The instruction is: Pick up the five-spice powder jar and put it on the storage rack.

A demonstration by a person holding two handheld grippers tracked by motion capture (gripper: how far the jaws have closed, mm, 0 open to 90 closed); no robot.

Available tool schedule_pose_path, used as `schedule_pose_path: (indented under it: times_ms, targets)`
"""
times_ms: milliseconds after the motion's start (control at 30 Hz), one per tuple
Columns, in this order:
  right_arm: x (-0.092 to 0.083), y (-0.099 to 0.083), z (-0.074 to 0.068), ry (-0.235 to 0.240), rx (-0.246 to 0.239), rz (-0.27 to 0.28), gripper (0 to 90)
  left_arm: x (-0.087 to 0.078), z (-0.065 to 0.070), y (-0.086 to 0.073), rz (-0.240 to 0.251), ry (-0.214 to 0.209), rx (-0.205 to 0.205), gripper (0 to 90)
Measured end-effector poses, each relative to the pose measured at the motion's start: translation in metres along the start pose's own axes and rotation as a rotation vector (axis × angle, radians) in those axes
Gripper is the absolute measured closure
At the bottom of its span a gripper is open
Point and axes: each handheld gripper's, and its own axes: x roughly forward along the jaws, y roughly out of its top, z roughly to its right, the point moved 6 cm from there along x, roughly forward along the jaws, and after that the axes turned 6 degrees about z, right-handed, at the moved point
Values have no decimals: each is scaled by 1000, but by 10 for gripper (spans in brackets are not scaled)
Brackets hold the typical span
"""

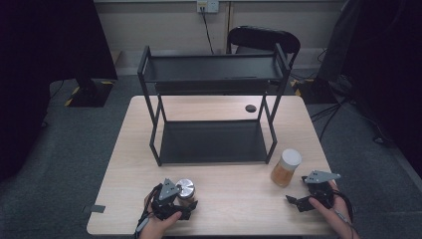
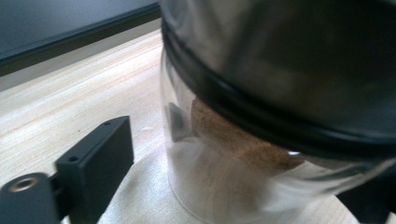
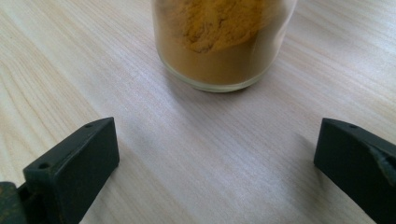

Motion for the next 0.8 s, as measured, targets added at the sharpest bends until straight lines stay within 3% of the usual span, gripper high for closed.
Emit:
schedule_pose_path:
  times_ms: [333, 800]
  targets:
    - [0, 0, 0, 0, 0, 0, 0, 1, 2, 1, 6, -2, -2, 178]
    - [0, 0, 0, 0, 0, 0, 0, 3, 8, 3, 7, 0, 51, 297]
